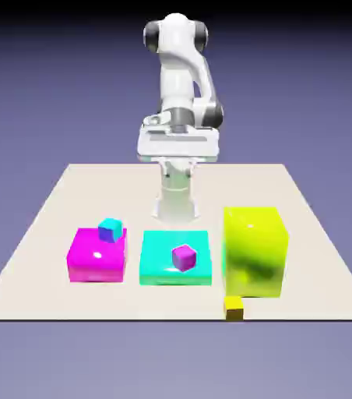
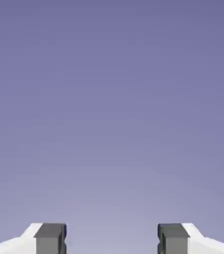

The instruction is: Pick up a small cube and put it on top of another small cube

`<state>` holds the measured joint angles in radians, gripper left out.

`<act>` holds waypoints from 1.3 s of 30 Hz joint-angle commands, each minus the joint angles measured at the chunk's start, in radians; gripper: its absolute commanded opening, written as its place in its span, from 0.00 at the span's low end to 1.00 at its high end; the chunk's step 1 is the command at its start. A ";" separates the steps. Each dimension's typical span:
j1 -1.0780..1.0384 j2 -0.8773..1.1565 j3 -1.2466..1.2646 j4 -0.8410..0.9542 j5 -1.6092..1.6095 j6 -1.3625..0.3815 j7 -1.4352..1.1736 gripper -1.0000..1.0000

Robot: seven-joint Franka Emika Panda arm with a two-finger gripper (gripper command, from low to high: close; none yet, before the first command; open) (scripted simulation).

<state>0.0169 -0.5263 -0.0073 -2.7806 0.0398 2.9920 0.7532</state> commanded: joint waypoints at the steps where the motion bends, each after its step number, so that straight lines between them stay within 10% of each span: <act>1: 0.007 0.036 -0.008 0.025 0.038 -0.037 0.010 0.50; 33: 0.186 1.191 -0.265 0.785 1.271 -1.212 0.446 0.50; 39: 0.196 1.308 -0.217 0.821 1.392 -1.146 0.459 0.50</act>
<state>0.2129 0.7821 -0.2243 -1.9600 1.4322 1.8458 1.2123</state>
